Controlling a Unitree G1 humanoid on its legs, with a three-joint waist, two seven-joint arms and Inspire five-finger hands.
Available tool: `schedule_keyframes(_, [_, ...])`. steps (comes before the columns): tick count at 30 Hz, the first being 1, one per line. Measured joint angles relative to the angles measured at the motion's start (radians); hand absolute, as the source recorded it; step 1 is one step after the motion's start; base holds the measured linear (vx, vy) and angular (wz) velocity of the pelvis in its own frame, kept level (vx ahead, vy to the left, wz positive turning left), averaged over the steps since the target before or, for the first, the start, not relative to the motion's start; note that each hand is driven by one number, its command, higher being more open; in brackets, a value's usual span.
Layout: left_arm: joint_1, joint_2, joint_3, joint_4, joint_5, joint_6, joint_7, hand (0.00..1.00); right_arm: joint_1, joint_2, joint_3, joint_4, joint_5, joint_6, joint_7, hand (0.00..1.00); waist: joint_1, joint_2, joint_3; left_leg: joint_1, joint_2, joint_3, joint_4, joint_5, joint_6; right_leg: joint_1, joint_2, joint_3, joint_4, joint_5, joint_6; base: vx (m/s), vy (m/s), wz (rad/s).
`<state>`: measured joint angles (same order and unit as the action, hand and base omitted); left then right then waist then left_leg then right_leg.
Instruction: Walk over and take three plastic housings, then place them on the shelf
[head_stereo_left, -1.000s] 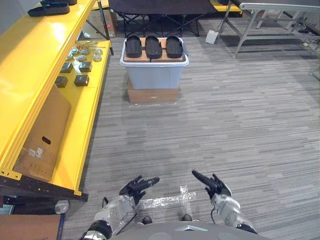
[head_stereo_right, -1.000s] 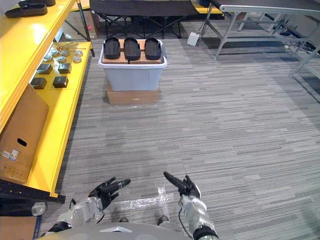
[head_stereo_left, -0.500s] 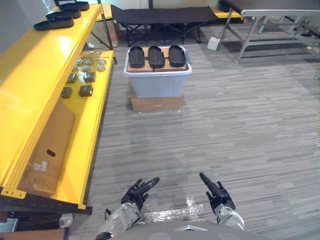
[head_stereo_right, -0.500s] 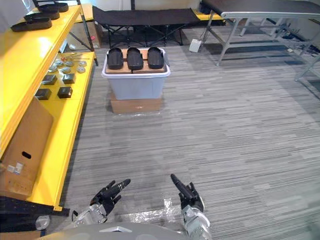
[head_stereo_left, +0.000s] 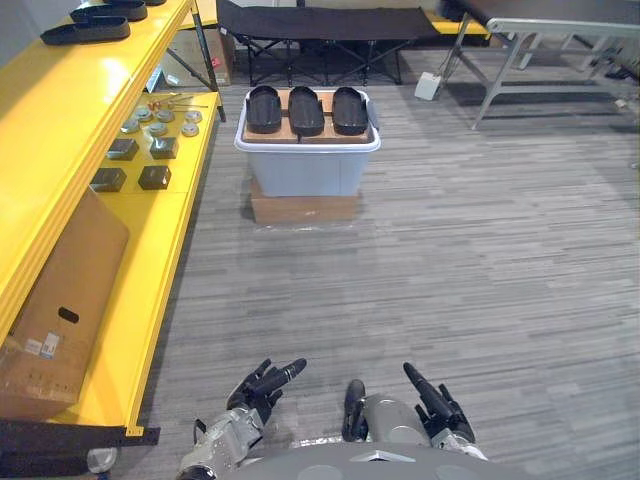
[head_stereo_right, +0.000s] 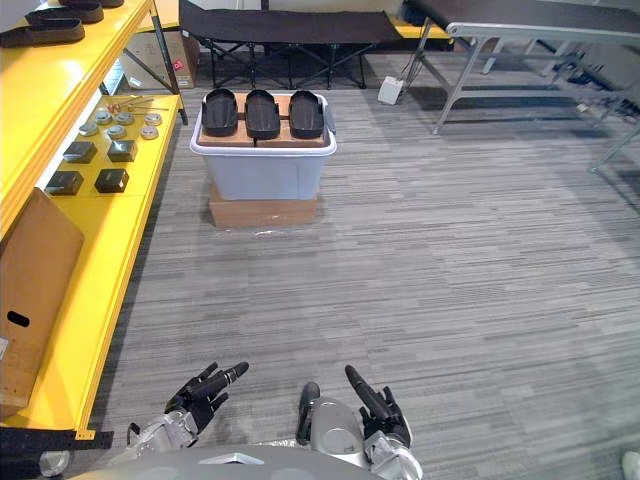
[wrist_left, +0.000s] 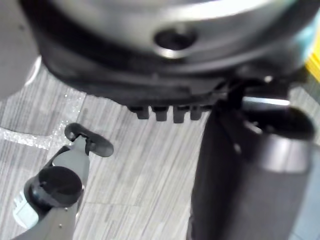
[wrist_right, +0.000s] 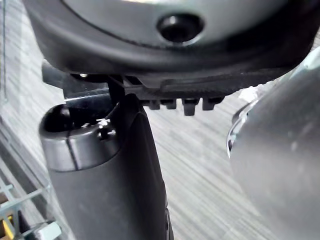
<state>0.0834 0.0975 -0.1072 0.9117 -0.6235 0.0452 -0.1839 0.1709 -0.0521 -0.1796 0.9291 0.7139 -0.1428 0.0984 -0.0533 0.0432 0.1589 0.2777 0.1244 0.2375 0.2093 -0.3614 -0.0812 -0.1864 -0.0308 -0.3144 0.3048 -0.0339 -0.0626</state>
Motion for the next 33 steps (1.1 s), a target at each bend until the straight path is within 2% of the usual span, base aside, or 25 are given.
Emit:
schedule_keyframes(2, [-0.013,0.002,0.004,0.024,-0.01,0.005,0.01,1.0,-0.03,-0.015,0.005,0.042,-0.012,0.007,0.003,1.0,-0.004,0.002,0.002,-0.172,0.092,0.0,0.428,0.055,-0.025,0.068,0.029,-0.01,-0.039,-0.03,-0.02,0.47,-0.295,0.07])
schedule_keyframes(4, [-0.019,-0.007,0.029,0.017,-0.021,-0.004,0.008,1.0,-0.037,-0.028,0.022,0.06,-0.092,0.012,0.009,1.0,0.0,0.018,0.022,-0.327,0.204,0.016,0.806,0.079,-0.014,0.203,0.087,-0.013,-0.132,-0.039,-0.033,0.36,-0.193,0.09])
schedule_keyframes(5, [-0.024,-0.007,0.042,0.017,-0.038,-0.004,0.009,1.0,-0.039,-0.029,0.021,0.066,-0.115,0.014,0.01,1.0,0.003,0.012,0.027,-0.352,0.201,0.008,0.834,0.075,-0.013,0.24,0.089,-0.013,-0.149,-0.041,-0.036,0.39,-0.166,-0.03])
schedule_keyframes(7, [-0.033,-0.015,0.062,0.001,-0.042,-0.007,0.002,1.0,-0.049,-0.032,0.015,0.075,-0.14,0.012,0.02,1.0,0.03,-0.001,0.029,-0.418,0.13,0.006,0.712,0.071,-0.015,0.339,0.082,0.001,-0.214,-0.044,-0.025,0.39,-0.112,-0.22])
schedule_keyframes(9, [-0.033,-0.029,0.074,-0.021,-0.035,-0.021,-0.016,1.0,-0.07,-0.031,0.014,0.074,-0.154,0.009,0.023,1.0,0.053,-0.004,0.035,-0.469,0.033,0.011,0.381,0.094,-0.017,0.376,0.068,0.034,-0.254,-0.05,-0.014,0.33,0.001,-0.4])
schedule_keyframes(10, [-0.033,-0.03,0.077,-0.025,-0.034,-0.022,-0.019,1.0,-0.078,-0.031,0.013,0.074,-0.155,0.01,0.023,1.0,0.057,-0.006,0.037,-0.479,0.004,0.008,0.268,0.125,-0.016,0.384,0.064,0.045,-0.262,-0.053,-0.009,0.34,0.08,-0.47])
schedule_keyframes(12, [-0.033,-0.043,0.099,-0.038,-0.039,-0.034,-0.023,1.0,-0.105,-0.036,0.014,0.072,-0.154,0.011,0.023,1.0,0.074,0.017,0.059,-0.49,-0.038,-0.055,-0.058,0.275,-0.045,0.418,0.078,0.088,-0.3,-0.07,0.016,0.34,0.131,-0.51])
schedule_keyframes(13, [-0.033,-0.049,0.106,-0.039,-0.04,-0.041,-0.023,1.0,-0.106,-0.039,0.016,0.072,-0.153,0.021,0.023,1.0,0.08,0.024,0.063,-0.498,-0.034,-0.065,-0.065,0.302,-0.034,0.432,0.081,0.098,-0.305,-0.084,0.03,0.31,0.192,-0.45])
schedule_keyframes(14, [-0.034,-0.049,0.115,-0.038,-0.044,-0.042,-0.016,1.0,-0.11,-0.047,0.033,0.073,-0.144,0.054,0.024,1.0,0.084,0.023,0.066,-0.49,-0.041,-0.059,-0.056,0.378,-0.005,0.451,0.067,0.117,-0.291,-0.123,0.051,0.38,0.234,-0.28])
schedule_keyframes(15, [-0.037,-0.041,0.115,-0.038,-0.048,-0.037,-0.007,1.0,-0.112,-0.052,0.036,0.072,-0.127,0.074,0.029,1.0,0.081,0.009,0.068,-0.479,-0.066,-0.042,-0.046,0.42,0.041,0.451,0.032,0.123,-0.237,-0.18,0.079,0.43,0.242,-0.17])
schedule_keyframes(16, [-0.039,-0.038,0.115,-0.039,-0.048,-0.033,-0.002,1.0,-0.112,-0.053,0.035,0.073,-0.109,0.077,0.031,1.0,0.078,-0.002,0.069,-0.476,-0.085,-0.037,-0.034,0.426,0.057,0.446,0.008,0.122,-0.202,-0.208,0.103,0.49,0.221,-0.07])
schedule_keyframes(17, [-0.045,-0.038,0.115,-0.033,-0.041,-0.019,0.011,1.0,-0.106,-0.058,0.032,0.08,-0.079,0.084,0.032,1.0,0.073,-0.021,0.07,-0.447,-0.123,-0.02,-0.032,0.402,0.121,0.411,-0.044,0.128,-0.069,-0.256,0.174,0.5,0.224,-0.05])
schedule_keyframes(18, [-0.052,-0.038,0.114,-0.009,-0.034,-0.018,0.02,1.0,-0.112,-0.061,0.029,0.086,-0.061,0.092,0.034,1.0,0.068,-0.025,0.069,-0.409,-0.153,-0.008,-0.06,0.382,0.141,0.3,-0.103,0.136,0.2,-0.266,0.204,0.49,0.222,-0.1])
schedule_keyframes(19, [-0.053,-0.031,0.113,-0.006,-0.033,-0.018,0.02,1.0,-0.118,-0.058,0.027,0.087,-0.06,0.094,0.038,1.0,0.069,-0.027,0.07,-0.383,-0.167,-0.001,-0.079,0.377,0.148,0.236,-0.134,0.137,0.35,-0.238,0.235,0.44,0.224,-0.11])
schedule_keyframes(20, [-0.053,-0.017,0.112,-0.002,-0.033,-0.022,0.019,1.0,-0.117,-0.049,0.021,0.083,-0.062,0.085,0.043,1.0,0.067,-0.047,0.082,-0.337,-0.189,0.005,-0.096,0.361,0.155,0.158,-0.188,0.14,0.532,-0.205,0.243,0.43,0.185,-0.02])
schedule_keyframes(21, [-0.051,0.0,0.111,0.016,-0.033,-0.027,0.023,1.0,-0.123,-0.05,0.009,0.082,-0.06,0.078,0.05,1.0,0.051,-0.066,0.093,-0.273,-0.204,0.007,-0.097,0.334,0.167,0.108,-0.24,0.114,0.669,-0.22,0.215,0.61,0.222,-0.02])
schedule_keyframes(22, [-0.04,0.016,0.098,0.031,-0.034,-0.036,0.032,1.0,-0.128,-0.053,0.004,0.087,-0.066,0.077,0.053,1.0,0.051,-0.063,0.094,-0.195,-0.201,0.008,-0.124,0.317,0.167,0.079,-0.262,0.078,0.674,-0.244,0.182,0.54,0.152,0.07])
schedule_keyframes(24, [-0.036,0.022,0.085,0.03,-0.04,-0.047,0.033,1.0,-0.126,-0.048,0.002,0.088,-0.068,0.069,0.058,1.0,0.046,-0.06,0.09,-0.151,-0.189,0.0,-0.149,0.31,0.157,0.065,-0.254,0.05,0.583,-0.252,0.171,0.34,0.039,0.15])
schedule_keyframes(26, [-0.054,0.023,0.075,0.03,-0.052,-0.048,0.035,1.0,-0.127,-0.033,-0.006,0.087,-0.074,0.06,0.061,1.0,0.047,-0.052,0.088,-0.129,-0.15,-0.03,-0.16,0.289,0.124,0.031,-0.188,0.04,0.278,-0.242,0.173,0.43,-0.068,0.34])
schedule_keyframes(27, [-0.063,0.022,0.069,0.03,-0.055,-0.048,0.039,1.0,-0.129,-0.022,-0.005,0.087,-0.079,0.049,0.062,1.0,0.047,-0.049,0.089,-0.129,-0.125,-0.049,-0.161,0.276,0.105,0.016,-0.146,0.048,0.064,-0.186,0.178,0.37,-0.11,0.39])
schedule_keyframes(28, [-0.073,0.023,0.066,0.031,-0.082,-0.048,0.042,1.0,-0.127,-0.009,-0.004,0.088,-0.082,0.044,0.062,1.0,0.048,-0.057,0.085,-0.127,-0.111,-0.057,-0.161,0.261,0.081,0.016,-0.12,0.055,-0.142,-0.071,0.183,0.45,-0.162,0.41])
schedule_keyframes(29, [-0.073,0.024,0.067,0.035,-0.091,-0.049,0.044,1.0,-0.124,-0.003,-0.004,0.088,-0.084,0.044,0.064,1.0,0.049,-0.071,0.087,-0.113,-0.113,-0.062,-0.16,0.247,0.061,0.01,-0.118,0.069,-0.223,0.015,0.185,0.31,-0.149,0.4])
schedule_keyframes(31, [-0.057,0.026,0.068,0.04,-0.101,-0.047,0.052,1.0,-0.102,0.007,-0.001,0.095,-0.121,0.046,0.064,1.0,0.048,-0.094,0.078,-0.068,-0.121,-0.09,-0.149,0.196,0.048,0.02,-0.124,0.098,-0.228,0.118,0.15,0.43,-0.301,0.42])
schedule_keyframes(32, [-0.047,0.027,0.08,0.053,-0.118,-0.047,0.058,1.0,-0.09,0.005,0.01,0.103,-0.131,0.044,0.057,1.0,0.047,-0.1,0.07,-0.041,-0.115,-0.116,-0.111,0.131,0.042,0.028,-0.119,0.117,-0.163,0.167,0.089,0.52,-0.414,0.31])
schedule_keyframes(33, [-0.034,0.006,0.1,0.053,-0.124,-0.045,0.074,1.0,-0.095,-0.022,0.024,0.11,-0.146,0.043,0.042,1.0,0.052,-0.063,0.048,-0.064,-0.065,-0.116,-0.031,0.108,0.005,0.017,-0.092,0.105,-0.107,0.126,0.072,0.43,-0.354,0.25])
